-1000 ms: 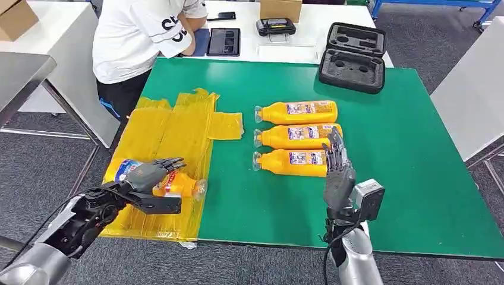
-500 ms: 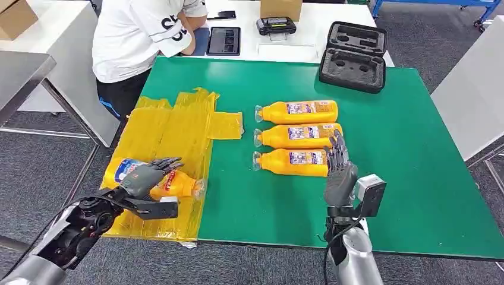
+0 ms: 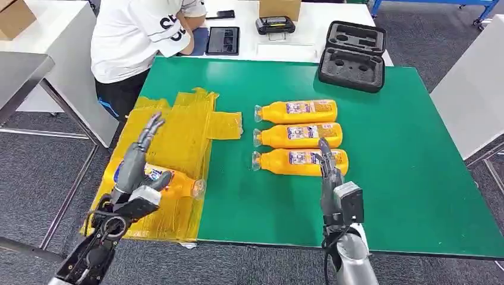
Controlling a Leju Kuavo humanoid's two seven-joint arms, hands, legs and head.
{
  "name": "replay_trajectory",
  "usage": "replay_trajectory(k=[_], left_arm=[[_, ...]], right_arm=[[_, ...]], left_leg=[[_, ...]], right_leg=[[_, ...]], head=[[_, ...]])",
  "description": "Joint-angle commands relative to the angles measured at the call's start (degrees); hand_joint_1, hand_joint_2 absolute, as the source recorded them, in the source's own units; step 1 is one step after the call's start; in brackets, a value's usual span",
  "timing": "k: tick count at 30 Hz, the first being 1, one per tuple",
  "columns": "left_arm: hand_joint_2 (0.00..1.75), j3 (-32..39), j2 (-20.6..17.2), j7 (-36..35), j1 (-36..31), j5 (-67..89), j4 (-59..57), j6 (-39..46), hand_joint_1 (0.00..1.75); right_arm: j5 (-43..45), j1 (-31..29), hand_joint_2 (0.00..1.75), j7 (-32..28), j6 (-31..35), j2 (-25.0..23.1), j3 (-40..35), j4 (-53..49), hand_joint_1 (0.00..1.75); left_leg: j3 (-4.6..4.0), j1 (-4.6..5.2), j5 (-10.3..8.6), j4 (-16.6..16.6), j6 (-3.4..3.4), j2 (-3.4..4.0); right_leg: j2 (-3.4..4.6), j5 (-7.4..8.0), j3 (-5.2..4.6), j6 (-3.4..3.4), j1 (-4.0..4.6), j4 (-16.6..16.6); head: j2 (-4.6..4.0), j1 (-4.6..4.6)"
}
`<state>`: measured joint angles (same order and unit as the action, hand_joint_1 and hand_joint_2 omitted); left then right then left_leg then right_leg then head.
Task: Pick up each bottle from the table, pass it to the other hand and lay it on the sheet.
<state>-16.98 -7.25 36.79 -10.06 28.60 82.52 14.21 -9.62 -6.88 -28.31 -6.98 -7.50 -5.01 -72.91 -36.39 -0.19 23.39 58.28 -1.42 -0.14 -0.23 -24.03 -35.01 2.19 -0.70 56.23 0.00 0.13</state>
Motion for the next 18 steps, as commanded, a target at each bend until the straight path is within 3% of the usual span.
replay_trajectory(k=[1, 5, 6, 13, 18], left_arm=[[1.75, 11.45, 12.92, 3.21, 8.47, -9.48, 2.49, -0.09, 0.0], [1.75, 10.75, 12.79, 3.21, 8.29, -9.79, 2.07, 0.6, 0.0], [1.75, 10.98, 13.24, 3.21, 7.91, -9.14, 1.06, 0.98, 0.0], [1.75, 9.75, 14.88, 3.21, 6.27, -11.0, -3.07, 1.45, 0.0], [1.75, 9.68, 14.8, 3.21, 6.07, -11.01, -3.42, 1.51, 0.0]], right_arm=[[-12.06, -9.72, 1.75, 4.75, 2.55, 6.15, -2.45, 10.9, 0.0], [-12.48, -11.24, 1.75, 4.61, 2.4, 6.05, -1.85, 12.64, 0.0], [-16.22, -12.44, 1.75, 6.17, 3.54, 7.03, -3.21, 13.75, 0.0], [-26.45, -30.02, 1.75, 10.09, 3.21, 12.25, -8.04, 33.41, 0.0], [-28.2, -32.56, 1.75, 11.0, 2.41, 12.03, -9.77, 37.25, 0.0]], left_leg=[[0.15, 0.02, 0.05, -0.05, 0.0, 0.1], [0.25, 0.01, 0.08, -0.02, 0.01, 0.11], [0.17, -0.01, 0.02, -0.03, 0.0, 0.02], [0.32, 0.05, 0.0, -0.02, -0.08, 0.22], [0.38, 0.04, -0.01, -0.04, -0.08, 0.06]], right_leg=[[0.09, 0.0, 0.13, -0.01, -0.02, -0.07], [0.11, -0.02, 0.24, -0.03, -0.01, -0.07], [0.02, -0.01, 0.18, -0.03, 0.0, -0.07], [0.22, 0.05, 0.3, -0.01, -0.04, -0.05], [0.04, 0.0, 0.41, 0.02, -0.05, -0.06]], head=[[0.0, 0.0], [0.0, -0.02], [0.0, 0.04], [0.0, 0.0], [0.0, -0.02]])
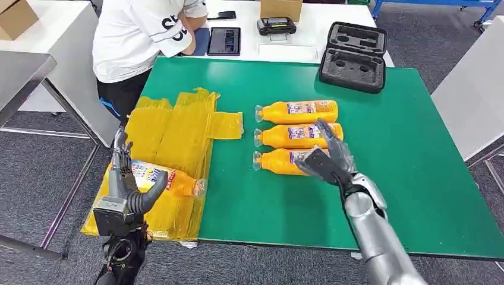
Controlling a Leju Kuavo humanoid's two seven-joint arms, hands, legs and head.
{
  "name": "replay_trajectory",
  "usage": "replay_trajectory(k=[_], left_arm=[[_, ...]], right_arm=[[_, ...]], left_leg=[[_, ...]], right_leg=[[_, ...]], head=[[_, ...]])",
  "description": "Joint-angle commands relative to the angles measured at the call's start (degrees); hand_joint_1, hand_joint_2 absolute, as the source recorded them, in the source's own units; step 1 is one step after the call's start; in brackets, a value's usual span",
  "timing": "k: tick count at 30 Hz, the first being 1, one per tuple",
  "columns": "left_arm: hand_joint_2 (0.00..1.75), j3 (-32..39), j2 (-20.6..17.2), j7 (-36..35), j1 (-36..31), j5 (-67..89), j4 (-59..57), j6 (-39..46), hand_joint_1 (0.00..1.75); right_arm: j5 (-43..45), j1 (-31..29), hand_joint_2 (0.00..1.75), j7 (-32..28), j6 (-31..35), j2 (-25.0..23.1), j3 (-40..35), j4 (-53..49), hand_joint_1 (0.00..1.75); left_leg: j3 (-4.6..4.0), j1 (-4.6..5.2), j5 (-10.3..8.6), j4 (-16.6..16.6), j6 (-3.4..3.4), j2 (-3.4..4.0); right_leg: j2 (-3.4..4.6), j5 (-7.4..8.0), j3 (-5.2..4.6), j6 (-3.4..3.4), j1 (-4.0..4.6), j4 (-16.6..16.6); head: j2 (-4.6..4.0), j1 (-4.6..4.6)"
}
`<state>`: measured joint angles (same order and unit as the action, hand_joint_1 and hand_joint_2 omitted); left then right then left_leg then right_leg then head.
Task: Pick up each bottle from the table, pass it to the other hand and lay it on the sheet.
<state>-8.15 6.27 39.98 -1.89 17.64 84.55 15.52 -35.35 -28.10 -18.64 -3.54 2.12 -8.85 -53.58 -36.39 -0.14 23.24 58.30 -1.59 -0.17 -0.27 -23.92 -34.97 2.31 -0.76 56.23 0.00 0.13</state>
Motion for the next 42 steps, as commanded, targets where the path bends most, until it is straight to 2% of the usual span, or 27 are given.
replay_trajectory(k=[1, 3, 4, 5, 8, 11, 14, 16, 21, 31, 32, 33, 36, 42], left_arm=[[1.75, 0.68, 1.19, 0.02, -2.16, -0.1, -5.83, 0.17, 0.0], [1.75, 0.44, 0.92, 0.02, -2.24, 1.31, -6.1, 2.43, 0.0], [1.75, 0.23, 0.76, -0.11, -2.51, 2.01, -6.66, 4.18, 0.0], [1.75, 0.4, 0.79, -0.28, -2.56, 1.26, -6.71, 3.97, 0.0], [1.75, 0.35, 0.48, -0.16, -2.5, 0.83, -6.57, 4.22, 0.0], [1.75, 0.31, 0.45, -0.16, -2.43, 0.83, -6.46, 4.24, 0.0], [1.75, 0.27, 0.48, -0.16, -2.39, 0.83, -6.42, 4.24, 0.0], [1.75, 0.16, 0.3, -0.16, -2.1, 0.8, -5.9, 4.59, 0.0], [1.75, 0.45, -0.2, -0.5, -1.23, 0.32, -4.95, 5.52, 0.0], [1.75, 0.33, -0.67, -0.82, -1.25, -0.86, -5.75, 5.51, 0.0], [1.75, 0.33, -0.67, -0.82, -1.25, -0.86, -5.75, 5.51, 0.0], [1.75, 0.33, -0.67, -0.82, -1.25, -0.86, -5.75, 5.51, 0.0], [1.75, 0.3, -0.65, -0.82, -1.27, -0.85, -5.71, 5.52, 0.0], [1.75, 0.67, -1.01, -1.14, -0.76, -1.74, -6.19, 5.68, 0.0]], right_arm=[[-2.62, -12.55, 1.75, 1.42, -1.18, 2.34, -6.54, 19.72, 0.0], [-3.65, -15.22, 1.75, 2.03, -2.05, 1.6, -8.05, 23.57, 0.0], [-3.89, -16.55, 1.75, 2.09, -2.07, 1.08, -8.78, 25.84, 0.0], [-4.1, -16.99, 1.75, 2.03, -2.35, 0.73, -9.25, 26.31, 0.0], [-4.43, -18.2, 1.75, 1.71, -4.49, -0.52, -10.75, 28.28, 0.0], [-4.47, -18.17, 1.75, 1.7, -4.32, -0.78, -10.87, 28.28, 0.0], [-4.49, -18.03, 1.75, 1.69, -4.25, -0.68, -10.89, 28.34, 0.0], [-4.7, -18.13, 1.75, 1.16, -5.28, -0.52, -11.88, 28.43, 0.0], [-4.11, -17.66, 1.75, 1.28, -8.01, -0.56, -14.68, 27.96, 0.0], [-2.41, -16.01, 1.75, 2.29, -8.73, 1.94, -16.42, 27.67, 0.0], [-2.41, -16.01, 1.75, 2.29, -8.73, 1.94, -16.42, 27.67, 0.0], [-2.41, -16.01, 1.75, 2.29, -8.73, 1.94, -16.42, 27.67, 0.0], [-2.38, -16.08, 1.75, 2.31, -8.78, 1.85, -16.45, 27.62, 0.0], [-0.99, -15.43, 1.75, 3.26, -8.03, 5.79, -16.3, 26.27, 0.0]], left_leg=[[0.39, -0.01, 0.14, -0.07, 0.09, 0.07], [0.31, 0.01, 0.12, -0.05, 0.08, 0.1], [0.6, -0.02, 0.25, -0.08, 0.14, 0.15], [0.32, 0.0, 0.15, -0.02, 0.08, 0.2], [0.37, 0.0, 0.16, -0.05, 0.1, 0.24], [0.17, -0.01, 0.07, -0.03, 0.05, 0.09], [0.32, -0.03, 0.14, -0.03, 0.08, 0.11], [0.11, -0.01, 0.05, -0.03, 0.04, 0.03], [0.3, -0.01, 0.15, -0.03, 0.08, 0.11], [0.13, 0.0, 0.05, -0.06, 0.04, -0.04], [0.46, -0.03, 0.18, -0.09, 0.11, -0.01], [0.14, -0.01, 0.07, -0.05, 0.04, -0.03], [0.21, 0.01, 0.1, -0.05, 0.05, 0.0], [0.17, 0.0, 0.06, -0.06, 0.06, -0.08]], right_leg=[[0.07, -0.11, 0.36, -0.1, 0.02, -0.06], [0.1, -0.1, 0.26, -0.09, 0.0, -0.02], [0.15, -0.2, 0.54, -0.17, 0.03, -0.05], [0.19, -0.09, 0.24, -0.09, 0.01, 0.01], [0.26, -0.08, 0.28, -0.11, 0.02, 0.0], [0.09, -0.05, 0.12, -0.07, 0.03, 0.01], [0.11, -0.11, 0.26, -0.1, 0.04, 0.0], [0.03, -0.05, 0.08, -0.04, 0.02, 0.0], [0.11, -0.11, 0.26, -0.09, 0.01, -0.01], [-0.05, -0.06, 0.13, -0.05, 0.02, -0.04], [-0.02, -0.18, 0.45, -0.13, 0.05, -0.08], [-0.04, -0.07, 0.15, -0.05, 0.02, -0.04], [0.0, -0.1, 0.2, -0.07, 0.0, -0.02], [-0.09, -0.09, 0.17, -0.07, 0.01, -0.04]], head=[[0.0, 0.02], [0.0, -0.02], [0.0, -0.02], [0.0, 0.0], [0.0, -0.04], [0.0, -0.02], [0.0, -0.02], [0.0, -0.02], [0.0, 0.0], [0.0, 0.0], [0.0, -0.02], [0.0, 0.0], [0.0, -0.02], [0.0, -0.04]])
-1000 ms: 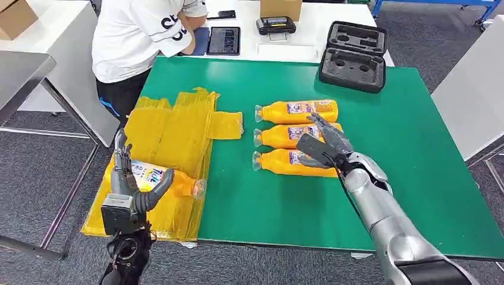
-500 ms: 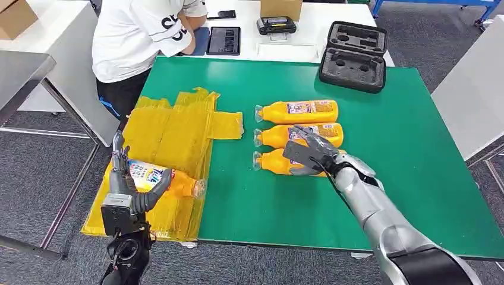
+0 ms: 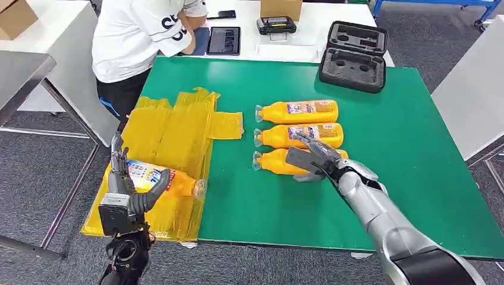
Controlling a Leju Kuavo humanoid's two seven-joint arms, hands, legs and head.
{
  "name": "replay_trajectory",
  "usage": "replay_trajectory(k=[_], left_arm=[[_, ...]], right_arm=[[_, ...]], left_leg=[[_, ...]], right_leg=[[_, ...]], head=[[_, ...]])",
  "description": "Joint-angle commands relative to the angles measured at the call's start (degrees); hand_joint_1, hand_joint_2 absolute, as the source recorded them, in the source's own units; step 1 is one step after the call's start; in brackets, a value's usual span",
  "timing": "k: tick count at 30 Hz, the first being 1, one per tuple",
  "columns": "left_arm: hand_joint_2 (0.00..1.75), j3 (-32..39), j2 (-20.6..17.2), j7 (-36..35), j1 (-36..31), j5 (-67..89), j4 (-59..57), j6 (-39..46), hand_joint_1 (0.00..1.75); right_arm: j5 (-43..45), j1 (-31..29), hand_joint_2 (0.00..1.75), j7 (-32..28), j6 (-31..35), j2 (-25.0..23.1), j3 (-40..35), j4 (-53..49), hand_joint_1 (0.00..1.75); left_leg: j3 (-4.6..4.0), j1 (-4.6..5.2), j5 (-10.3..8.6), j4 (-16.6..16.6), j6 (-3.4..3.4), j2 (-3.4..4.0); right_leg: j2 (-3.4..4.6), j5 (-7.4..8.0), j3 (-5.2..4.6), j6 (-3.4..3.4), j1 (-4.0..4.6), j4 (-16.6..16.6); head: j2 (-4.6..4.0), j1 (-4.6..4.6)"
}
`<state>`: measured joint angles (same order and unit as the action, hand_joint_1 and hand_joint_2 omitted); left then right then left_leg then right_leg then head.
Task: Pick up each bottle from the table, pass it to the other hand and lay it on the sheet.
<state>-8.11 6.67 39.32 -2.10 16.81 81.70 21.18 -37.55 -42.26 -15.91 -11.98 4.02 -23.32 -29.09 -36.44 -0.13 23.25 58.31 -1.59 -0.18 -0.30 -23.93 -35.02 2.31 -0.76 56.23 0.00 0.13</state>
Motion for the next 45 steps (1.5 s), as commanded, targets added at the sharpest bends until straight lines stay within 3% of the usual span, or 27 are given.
replay_trajectory(k=[1, 31, 32, 37, 45], left_arm=[[1.75, 0.68, -1.47, -0.48, -0.52, -1.0, -3.38, -0.01, 0.0], [1.75, 0.3, -0.95, -0.54, -1.68, -2.74, -6.78, -0.69, 0.0], [1.75, 0.65, -0.8, -0.68, -1.58, -3.49, -6.64, -0.85, 0.0], [1.75, 0.4, -0.9, -0.79, -1.77, -4.14, -7.12, -1.42, 0.0], [1.75, 0.14, -1.06, -0.72, -1.85, -4.44, -7.25, -1.55, 0.0]], right_arm=[[1.2, -1.37, 1.75, 0.58, 0.44, 4.27, -1.81, 1.71, 0.0], [0.87, -1.86, 1.75, 3.66, -4.84, 5.11, -4.87, 7.46, 0.0], [1.0, -1.92, 1.75, 3.89, -5.65, 5.28, -4.94, 7.56, 0.0], [0.44, -2.63, 1.75, 3.79, -9.92, 7.05, -6.59, 7.56, 0.0], [0.53, -1.5, 1.75, 4.26, -9.63, 7.31, -6.95, 6.96, 0.0]], left_leg=[[0.34, -0.02, 0.1, -0.08, 0.08, -0.07], [0.23, -0.02, 0.04, -0.06, 0.05, -0.05], [0.55, -0.05, 0.14, -0.12, 0.12, -0.04], [0.37, -0.04, 0.09, -0.05, 0.07, -0.08], [0.42, -0.02, 0.08, -0.09, 0.07, -0.06]], right_leg=[[-0.07, -0.13, 0.35, -0.1, 0.02, -0.06], [-0.06, -0.05, 0.24, -0.06, 0.02, -0.07], [-0.05, -0.15, 0.56, -0.15, 0.05, -0.12], [-0.1, -0.1, 0.39, -0.09, 0.04, -0.08], [-0.05, -0.09, 0.45, -0.09, 0.02, -0.11]], head=[[0.0, -0.02], [0.0, -0.02], [0.0, -0.02], [0.0, 0.0], [0.0, 0.0]])
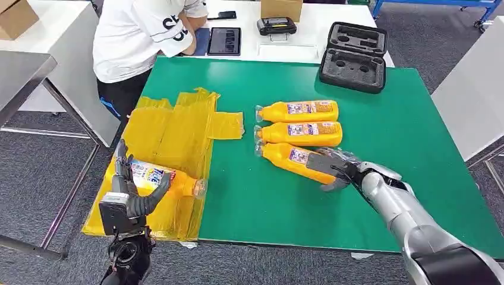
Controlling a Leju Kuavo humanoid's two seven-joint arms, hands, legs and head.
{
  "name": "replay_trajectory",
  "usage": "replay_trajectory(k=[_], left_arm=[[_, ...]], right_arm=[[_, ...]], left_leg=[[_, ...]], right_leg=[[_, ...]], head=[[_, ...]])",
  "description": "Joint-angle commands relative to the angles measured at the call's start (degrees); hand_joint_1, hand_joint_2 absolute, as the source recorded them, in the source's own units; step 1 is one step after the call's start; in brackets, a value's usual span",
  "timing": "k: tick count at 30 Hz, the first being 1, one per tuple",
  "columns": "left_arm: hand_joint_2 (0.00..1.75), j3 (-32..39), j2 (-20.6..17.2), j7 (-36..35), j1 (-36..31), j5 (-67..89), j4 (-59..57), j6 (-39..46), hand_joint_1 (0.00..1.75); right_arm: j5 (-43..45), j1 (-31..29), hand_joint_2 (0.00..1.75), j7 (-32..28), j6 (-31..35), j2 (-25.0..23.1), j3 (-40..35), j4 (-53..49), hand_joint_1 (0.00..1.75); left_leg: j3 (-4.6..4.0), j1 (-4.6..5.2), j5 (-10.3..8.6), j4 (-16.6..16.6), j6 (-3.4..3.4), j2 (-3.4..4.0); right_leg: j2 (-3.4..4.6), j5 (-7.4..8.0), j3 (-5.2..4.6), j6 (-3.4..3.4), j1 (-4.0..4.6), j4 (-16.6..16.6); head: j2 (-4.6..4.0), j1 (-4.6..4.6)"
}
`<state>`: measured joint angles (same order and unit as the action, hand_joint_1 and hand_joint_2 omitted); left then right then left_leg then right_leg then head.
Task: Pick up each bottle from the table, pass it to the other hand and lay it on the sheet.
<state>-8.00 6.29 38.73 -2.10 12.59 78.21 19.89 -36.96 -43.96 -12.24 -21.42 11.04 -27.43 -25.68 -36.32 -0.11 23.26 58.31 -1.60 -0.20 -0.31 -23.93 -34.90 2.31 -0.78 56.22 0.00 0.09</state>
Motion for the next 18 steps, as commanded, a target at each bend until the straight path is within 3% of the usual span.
replay_trajectory(k=[1, 7, 9, 10, 11, 12, 14, 15, 18], left_arm=[[1.75, 0.03, -0.69, -0.13, -1.86, -0.23, -3.76, -0.26, 0.0], [1.75, 0.13, -0.78, -0.03, -1.98, -0.73, -3.84, -0.2, 0.0], [1.75, 0.16, -0.82, -0.01, -2.02, -0.79, -3.78, -0.19, 0.0], [1.75, 0.16, -0.82, -0.01, -2.02, -0.79, -3.78, -0.19, 0.0], [1.75, 0.17, -0.83, 0.0, -2.06, -0.82, -3.71, -0.18, 0.0], [1.75, 0.18, -0.9, 0.01, -2.12, -0.88, -3.72, -0.18, 0.0], [1.75, 0.27, -0.9, 0.0, -2.32, -1.08, -3.98, -0.15, 0.0], [1.75, 0.25, -0.85, 0.0, -2.38, -1.16, -4.12, -0.14, 0.0], [1.75, 0.21, -0.81, 0.0, -2.27, -1.19, -4.14, -0.13, 0.0]], right_arm=[[-0.06, 0.2, 1.75, 0.58, -0.19, 0.3, -2.84, 3.55, 0.0], [0.22, 0.53, 1.75, 0.92, -0.62, 0.7, -3.1, 3.18, 0.07], [0.25, 0.34, 1.75, 0.98, -0.74, 0.72, -3.11, 3.19, 0.47], [0.25, 0.34, 1.75, 0.98, -0.74, 0.72, -3.11, 3.19, 0.47], [0.3, 0.29, 1.75, 0.93, -0.57, 0.8, -3.05, 3.12, 1.12], [0.48, 0.27, 1.75, 0.94, -0.39, 0.72, -2.88, 3.07, 1.41], [0.66, 0.2, 1.75, 1.07, -0.27, 0.51, -2.78, 3.15, 1.52], [0.74, 0.08, 1.75, 1.2, -0.32, 0.38, -2.78, 3.26, 1.69], [0.65, 0.0, 1.75, 1.36, 0.1, -0.01, -2.85, 3.1, 1.71]], left_leg=[[0.23, -0.03, 0.05, -0.09, 0.07, -0.03], [0.21, -0.04, 0.06, -0.06, 0.07, -0.03], [0.24, -0.06, 0.07, -0.06, 0.07, -0.03], [0.22, -0.03, 0.05, -0.06, 0.06, -0.03], [0.32, -0.05, 0.09, -0.06, 0.09, 0.0], [0.23, -0.05, 0.07, -0.05, 0.07, 0.0], [0.3, -0.05, 0.08, -0.07, 0.08, 0.02], [0.27, -0.05, 0.07, -0.06, 0.07, 0.01], [0.27, -0.04, 0.07, -0.06, 0.09, 0.02]], right_leg=[[-0.02, -0.06, 0.23, -0.08, 0.04, -0.09], [-0.02, -0.07, 0.21, -0.08, 0.05, -0.06], [-0.03, -0.07, 0.24, -0.08, 0.07, -0.07], [-0.04, -0.07, 0.21, -0.07, 0.04, -0.05], [-0.01, -0.1, 0.31, -0.1, 0.06, -0.06], [-0.01, -0.07, 0.23, -0.08, 0.06, -0.06], [0.03, -0.07, 0.29, -0.1, 0.06, -0.07], [0.03, -0.06, 0.26, -0.09, 0.05, -0.06], [0.03, -0.06, 0.25, -0.1, 0.05, -0.06]], head=[[0.0, 0.02], [0.0, 0.02], [0.0, 0.02], [0.0, 0.02], [0.0, 0.02], [0.0, 0.02], [0.0, 0.02], [0.0, 0.04], [0.0, 0.04]])
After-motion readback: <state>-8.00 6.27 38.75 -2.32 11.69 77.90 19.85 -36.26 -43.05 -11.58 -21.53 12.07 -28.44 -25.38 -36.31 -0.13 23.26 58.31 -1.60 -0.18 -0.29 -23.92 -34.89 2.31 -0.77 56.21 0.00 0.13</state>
